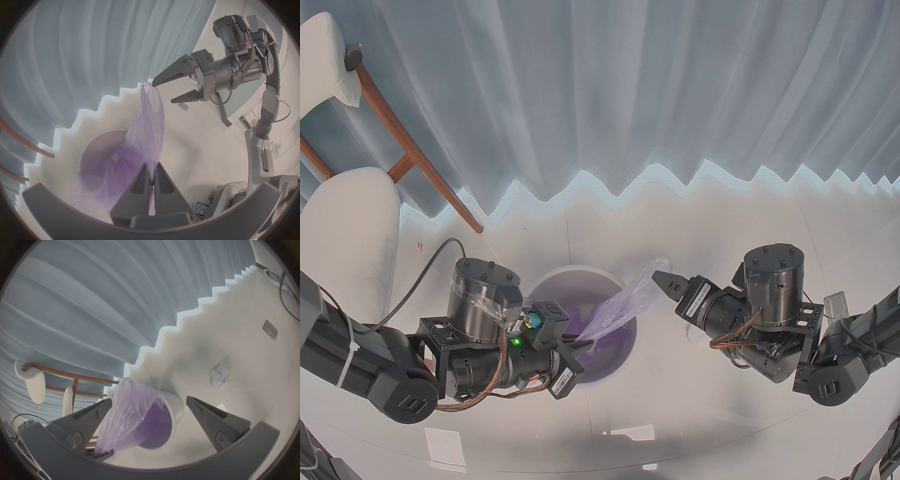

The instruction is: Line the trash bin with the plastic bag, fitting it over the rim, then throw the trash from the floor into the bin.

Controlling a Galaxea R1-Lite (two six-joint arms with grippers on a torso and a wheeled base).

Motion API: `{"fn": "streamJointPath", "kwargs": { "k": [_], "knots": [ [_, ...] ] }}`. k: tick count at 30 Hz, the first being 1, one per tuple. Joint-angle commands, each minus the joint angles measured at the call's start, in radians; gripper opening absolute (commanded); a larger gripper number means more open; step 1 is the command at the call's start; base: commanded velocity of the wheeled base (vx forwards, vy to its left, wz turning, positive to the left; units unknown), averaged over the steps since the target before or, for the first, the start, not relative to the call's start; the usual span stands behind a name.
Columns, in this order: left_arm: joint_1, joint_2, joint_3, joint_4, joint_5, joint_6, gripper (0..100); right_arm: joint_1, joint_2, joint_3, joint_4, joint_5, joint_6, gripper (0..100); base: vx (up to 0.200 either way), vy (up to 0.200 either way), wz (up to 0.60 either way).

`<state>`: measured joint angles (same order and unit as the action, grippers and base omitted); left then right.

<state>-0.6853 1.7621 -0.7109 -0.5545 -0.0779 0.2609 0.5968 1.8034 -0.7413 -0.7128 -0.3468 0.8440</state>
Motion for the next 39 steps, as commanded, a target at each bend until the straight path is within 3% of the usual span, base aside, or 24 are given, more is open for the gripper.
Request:
{"fn": "streamJointPath", "kwargs": {
  "k": [1, 26, 27, 39],
  "knots": [
    [0.003, 0.0, 0.001, -0.001, 0.0, 0.0, 0, -0.003, 0.054, -0.035, -0.001, 0.0, -0.002, 100, 0.0, 0.0, 0.0],
    [-0.005, 0.007, -0.013, -0.016, 0.0, 0.0, 0, 0.014, 0.194, -0.058, -0.013, 0.0, 0.006, 100, 0.0, 0.0, 0.0],
    [-0.003, 0.007, -0.01, -0.016, -0.002, 0.0, 0, 0.014, 0.212, -0.081, -0.013, -0.001, 0.013, 0, 0.0, 0.0, 0.0],
    [-0.005, 0.007, 0.027, -0.047, -0.013, -0.002, 0, 0.04, 0.215, -0.104, -0.034, -0.001, 0.012, 0, 0.0, 0.0, 0.0]
  ]
}}
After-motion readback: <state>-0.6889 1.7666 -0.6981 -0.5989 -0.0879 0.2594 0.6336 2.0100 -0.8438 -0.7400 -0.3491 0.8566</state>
